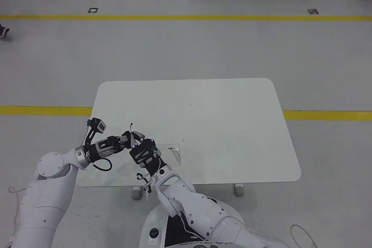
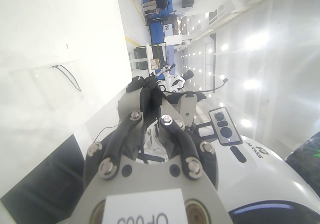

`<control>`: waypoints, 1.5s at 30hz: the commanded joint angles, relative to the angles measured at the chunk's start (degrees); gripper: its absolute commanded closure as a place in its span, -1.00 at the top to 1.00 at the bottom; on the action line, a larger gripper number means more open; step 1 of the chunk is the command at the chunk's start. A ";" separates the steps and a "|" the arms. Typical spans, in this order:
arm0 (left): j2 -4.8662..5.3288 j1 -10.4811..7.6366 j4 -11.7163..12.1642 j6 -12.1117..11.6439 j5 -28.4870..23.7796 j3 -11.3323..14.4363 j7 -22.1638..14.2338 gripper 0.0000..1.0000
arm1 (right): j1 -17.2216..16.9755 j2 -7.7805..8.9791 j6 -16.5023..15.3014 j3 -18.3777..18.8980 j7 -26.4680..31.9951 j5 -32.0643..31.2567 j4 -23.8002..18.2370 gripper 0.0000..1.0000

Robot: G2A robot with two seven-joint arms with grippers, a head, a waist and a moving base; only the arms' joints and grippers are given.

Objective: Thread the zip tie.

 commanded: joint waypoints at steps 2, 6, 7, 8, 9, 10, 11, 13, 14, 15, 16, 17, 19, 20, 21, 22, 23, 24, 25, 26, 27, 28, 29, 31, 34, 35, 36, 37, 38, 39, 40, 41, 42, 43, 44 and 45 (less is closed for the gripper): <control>0.00 0.00 0.00 0.00 0.00 0.00 0.00 -1.00 | 0.21 -0.10 -0.13 -0.18 0.07 0.21 0.33 -1.00; 0.00 0.00 0.00 0.00 0.00 0.00 0.00 -1.00 | 0.50 -0.23 -0.12 -0.41 0.13 0.49 0.80 -1.00; 0.00 0.00 0.00 0.00 0.00 0.00 0.00 -1.00 | 0.56 -0.26 -0.07 -0.46 0.15 0.54 0.96 -1.00; 0.00 0.00 0.00 0.00 0.00 0.00 0.00 -1.00 | 0.59 -0.28 0.01 -0.47 0.17 0.54 1.06 -1.00; 0.00 0.00 0.00 0.00 0.00 0.00 0.00 -1.00 | 0.61 -0.30 0.07 -0.47 0.18 0.55 1.14 -1.00; 0.00 0.00 0.00 0.00 0.00 0.00 0.00 -1.00 | 0.61 -0.31 0.20 -0.42 0.20 0.54 1.25 -1.00; 0.00 0.00 0.00 0.00 0.00 0.00 0.00 -1.00 | 0.59 -0.31 0.30 -0.36 0.22 0.50 1.32 -1.00; 0.00 0.00 0.00 0.00 0.00 0.00 0.00 -1.00 | 0.51 -0.30 0.49 -0.19 0.20 0.41 1.36 -1.00; 0.00 0.00 0.00 0.00 0.00 0.00 0.00 -1.00 | 0.40 -0.28 0.73 -0.02 0.22 0.21 1.40 -1.00; 0.00 0.00 0.00 0.00 0.00 0.00 0.00 -1.00 | 0.31 -0.26 0.83 0.10 0.23 0.07 1.37 -1.00; 0.00 0.00 0.00 0.00 0.00 0.00 0.00 -1.00 | 0.22 -0.23 0.89 0.23 0.26 -0.03 1.34 -1.00; 0.00 0.00 0.00 0.00 0.00 0.00 0.00 -1.00 | 0.09 -0.19 0.97 0.40 0.33 -0.21 1.29 -1.00; 0.00 0.00 0.00 0.00 0.00 0.00 0.00 -1.00 | -0.10 -0.13 0.94 0.59 0.47 -0.46 1.17 -1.00; 0.00 0.00 0.00 0.00 0.00 0.00 0.00 -1.00 | -0.23 -0.08 0.86 0.69 0.63 -0.59 1.13 -1.00; 0.00 0.00 0.00 0.00 0.00 0.00 0.00 -1.00 | -0.31 -0.04 0.83 0.75 0.75 -0.73 1.10 -1.00; 0.00 0.00 0.00 0.00 0.00 0.00 0.00 -1.00 | -0.40 -0.01 0.80 0.81 0.82 -0.83 1.03 -1.00; 0.00 0.00 0.00 0.00 0.00 0.00 0.00 -1.00 | -0.48 0.03 0.75 0.86 0.87 -0.89 1.00 -1.00; 0.00 0.00 0.00 0.00 0.00 0.00 0.00 -1.00 | -0.59 0.08 0.72 0.92 0.93 -0.98 0.97 -1.00; 0.00 0.00 0.00 0.00 0.00 0.00 0.00 -1.00 | -0.67 0.11 0.72 0.96 0.96 -1.04 0.94 -1.00; 0.00 0.00 0.00 0.00 0.00 0.00 0.00 -1.00 | -0.74 0.14 0.71 1.00 0.97 -1.09 0.89 -1.00; 0.00 0.00 0.00 0.00 0.00 0.00 0.00 -1.00 | -0.85 0.19 0.73 1.07 1.00 -1.13 0.85 -1.00; 0.00 0.00 0.00 0.00 0.00 0.00 0.00 -1.00 | -0.92 0.23 0.76 1.13 1.02 -1.17 0.81 -1.00; 0.00 0.00 0.00 0.00 0.00 0.00 0.00 -1.00 | -0.99 0.26 0.77 1.17 1.04 -1.21 0.75 -1.00; 0.00 0.00 0.00 0.00 0.00 0.00 0.00 -1.00 | -1.12 0.32 0.74 1.25 1.12 -1.28 0.61 -1.00; 0.00 0.00 0.00 0.00 0.00 0.00 0.00 -1.00 | -1.21 0.37 0.54 1.25 1.28 -1.34 0.46 -1.00; 0.00 0.00 0.00 0.00 0.00 0.00 0.00 -1.00 | -1.20 0.38 0.43 1.20 1.31 -1.33 0.43 -1.00; 0.00 0.00 0.00 0.00 0.00 0.00 0.00 -1.00 | -1.18 0.37 0.35 1.16 1.34 -1.29 0.42 -1.00; 0.00 0.00 0.00 0.00 0.00 0.00 0.00 -1.00 | -1.14 0.37 0.27 1.08 1.39 -1.27 0.45 -1.00; 0.00 0.00 0.00 0.00 0.00 0.00 0.00 -1.00 | -1.09 0.35 0.21 1.02 1.45 -1.26 0.51 -1.00; 0.00 0.00 0.00 0.00 0.00 0.00 0.00 -1.00 | -1.04 0.34 0.16 0.97 1.50 -1.21 0.56 -1.00; 0.00 0.00 0.00 0.00 0.00 0.00 0.00 -1.00 | -1.00 0.32 0.11 0.93 1.55 -1.14 0.65 -1.00; 0.00 0.00 0.00 0.00 0.00 0.00 0.00 -1.00 | -0.94 0.29 0.06 0.87 1.63 -1.10 0.80 -1.00; 0.00 0.00 0.00 0.00 0.00 0.00 0.00 -1.00 | -0.89 0.27 0.05 0.83 1.68 -1.09 0.89 -1.00; 0.00 0.00 0.00 0.00 0.00 0.00 0.00 -1.00 | -0.85 0.25 0.05 0.80 1.70 -1.06 0.97 -1.00; 0.00 0.00 0.00 0.00 0.00 0.00 0.00 -1.00 | -0.79 0.22 0.07 0.76 1.75 -1.05 1.09 -1.00; 0.00 0.00 0.00 0.00 0.00 0.00 0.00 -1.00 | -0.75 0.20 0.10 0.73 1.77 -1.04 1.17 -1.00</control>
